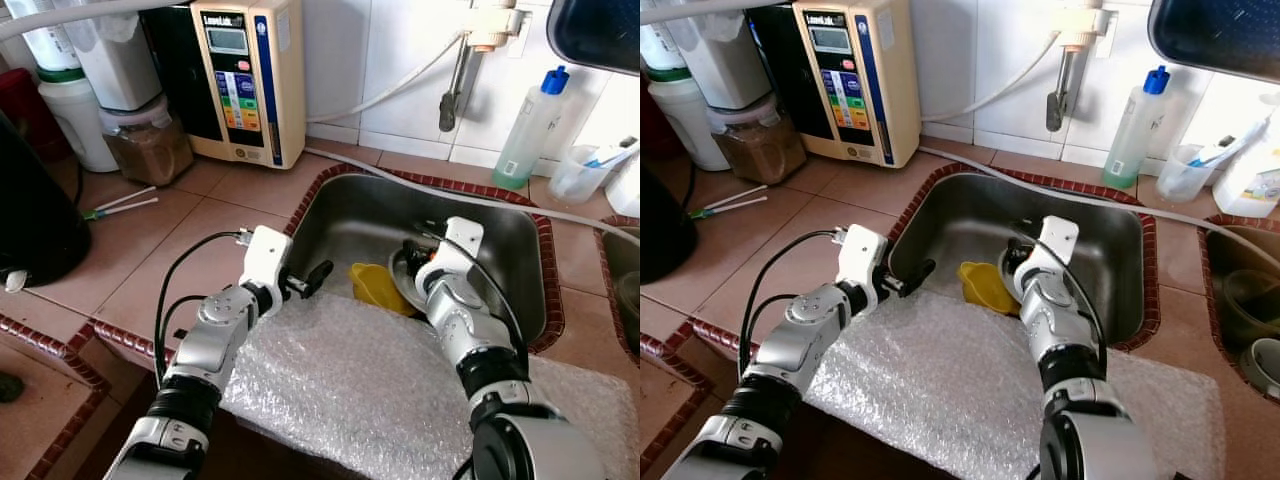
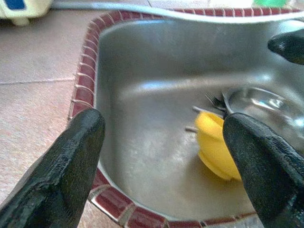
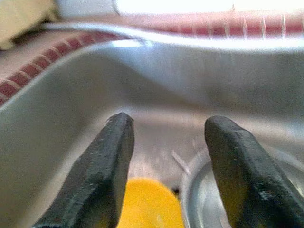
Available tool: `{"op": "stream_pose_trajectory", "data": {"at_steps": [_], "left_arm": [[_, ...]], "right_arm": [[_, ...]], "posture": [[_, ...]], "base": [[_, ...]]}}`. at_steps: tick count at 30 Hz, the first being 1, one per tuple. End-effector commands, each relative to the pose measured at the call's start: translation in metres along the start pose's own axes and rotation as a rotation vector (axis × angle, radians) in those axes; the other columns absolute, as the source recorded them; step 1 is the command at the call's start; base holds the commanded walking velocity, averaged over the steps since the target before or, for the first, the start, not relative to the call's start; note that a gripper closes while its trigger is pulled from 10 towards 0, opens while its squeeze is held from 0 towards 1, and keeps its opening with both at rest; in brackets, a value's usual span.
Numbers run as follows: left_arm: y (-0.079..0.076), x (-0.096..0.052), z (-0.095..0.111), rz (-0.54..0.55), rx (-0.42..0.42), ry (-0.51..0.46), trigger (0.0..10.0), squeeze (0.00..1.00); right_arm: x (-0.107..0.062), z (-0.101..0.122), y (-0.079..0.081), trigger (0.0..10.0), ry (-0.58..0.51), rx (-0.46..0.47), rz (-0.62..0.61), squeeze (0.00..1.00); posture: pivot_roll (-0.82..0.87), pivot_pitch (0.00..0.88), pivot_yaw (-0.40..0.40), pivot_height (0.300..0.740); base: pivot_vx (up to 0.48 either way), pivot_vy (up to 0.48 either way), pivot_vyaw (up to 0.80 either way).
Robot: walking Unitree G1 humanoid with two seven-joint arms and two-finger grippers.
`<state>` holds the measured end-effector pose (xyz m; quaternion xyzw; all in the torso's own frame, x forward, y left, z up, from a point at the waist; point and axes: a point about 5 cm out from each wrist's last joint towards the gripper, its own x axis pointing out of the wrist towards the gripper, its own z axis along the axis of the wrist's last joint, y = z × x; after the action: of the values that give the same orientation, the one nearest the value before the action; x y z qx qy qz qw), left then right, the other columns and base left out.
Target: Kitchen organization
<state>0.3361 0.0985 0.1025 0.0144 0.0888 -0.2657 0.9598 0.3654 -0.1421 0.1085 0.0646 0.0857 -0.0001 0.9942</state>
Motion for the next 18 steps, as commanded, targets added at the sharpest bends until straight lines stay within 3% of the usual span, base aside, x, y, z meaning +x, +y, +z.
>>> {"op": "stream_pose_trajectory", "data": {"at_steps": [1,3,10,13,18], "left_arm": [[0.004,-0.001,0.006,0.046,0.008,-0.04,10.0,1.0],[0.007,-0.001,0.012,0.091,-0.005,-0.075,10.0,1.0],[0.017,-0.007,0.026,0.227,-0.029,-0.138,10.0,1.0],[0.018,-0.01,0.031,0.255,-0.018,-0.184,10.0,1.0],[0.017,-0.021,0.033,0.305,-0.019,-0.214,10.0,1.0]], "right_arm": [[-0.003,0.007,0.003,10.0,-0.075,-0.048,0.049,1.0],[-0.006,0.012,0.002,10.0,-0.138,-0.157,0.054,1.0],[-0.014,0.027,-0.001,10.0,-0.26,-0.198,0.068,1.0],[-0.018,0.034,-0.004,10.0,-0.319,-0.28,0.064,1.0],[-0.029,0.044,-0.026,10.0,-0.38,-0.323,0.013,1.0]], "posture": [[0.05,0.0,0.051,0.74],[0.05,0.0,0.052,0.74],[0.04,0.0,0.054,0.74],[0.04,0.0,0.055,0.74],[0.04,0.0,0.059,0.74]], "base": [[0.0,0.0,0.0],[0.0,0.0,0.0],[0.0,0.0,0.0],[0.0,0.0,0.0],[0.0,0.0,0.0]]}}
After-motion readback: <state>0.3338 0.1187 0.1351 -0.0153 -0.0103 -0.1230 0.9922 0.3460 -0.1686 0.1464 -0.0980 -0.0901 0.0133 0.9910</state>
